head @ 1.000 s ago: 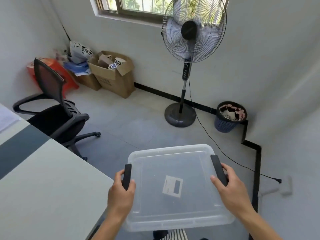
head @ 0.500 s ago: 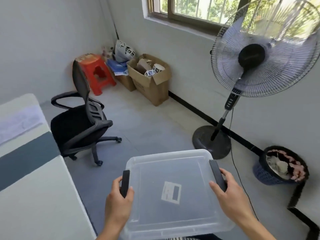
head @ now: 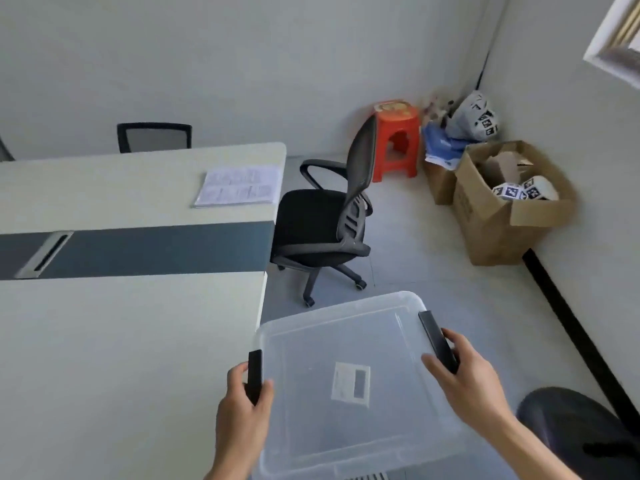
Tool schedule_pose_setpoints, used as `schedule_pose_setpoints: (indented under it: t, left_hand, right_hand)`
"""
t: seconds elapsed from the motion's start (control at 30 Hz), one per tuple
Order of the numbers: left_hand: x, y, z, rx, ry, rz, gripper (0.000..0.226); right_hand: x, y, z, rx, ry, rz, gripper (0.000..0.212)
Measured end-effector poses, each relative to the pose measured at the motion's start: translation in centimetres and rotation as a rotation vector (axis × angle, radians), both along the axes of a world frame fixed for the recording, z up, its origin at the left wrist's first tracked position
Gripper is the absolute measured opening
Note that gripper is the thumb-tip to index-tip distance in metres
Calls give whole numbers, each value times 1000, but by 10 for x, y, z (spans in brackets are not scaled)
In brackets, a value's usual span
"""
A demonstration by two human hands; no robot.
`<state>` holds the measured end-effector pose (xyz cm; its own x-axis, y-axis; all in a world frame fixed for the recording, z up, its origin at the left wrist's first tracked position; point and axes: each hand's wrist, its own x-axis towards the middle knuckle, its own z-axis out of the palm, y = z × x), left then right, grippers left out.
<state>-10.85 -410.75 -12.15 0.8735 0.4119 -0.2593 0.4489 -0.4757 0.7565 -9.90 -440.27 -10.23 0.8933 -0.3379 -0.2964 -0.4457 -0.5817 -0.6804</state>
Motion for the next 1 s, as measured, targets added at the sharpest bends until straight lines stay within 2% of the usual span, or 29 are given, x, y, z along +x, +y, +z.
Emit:
schedule_pose_setpoints:
  t: [0.27, 0.4, 0.53, 0.83, 1.0]
  left_hand:
    - [78, 55, -1, -18, -6, 229, 40]
    - [91, 79, -4, -37, -28, 368, 39]
    - [92, 96, -13, -61, -5, 560, 39]
    - [108, 109, -15, -17, 58, 1015, 44]
    - [119, 102, -15, 36, 157, 1162, 42]
  right_hand:
    - [128, 62, 14, -22, -31, 222, 44]
    - [184, 94, 17, -42, 0, 369, 47]
    - [240, 135, 2, -53, 14, 569, 55]
    - [355, 245, -25, -39, 10, 1044, 55]
    - [389, 299, -42, -52, -5, 1285, 58]
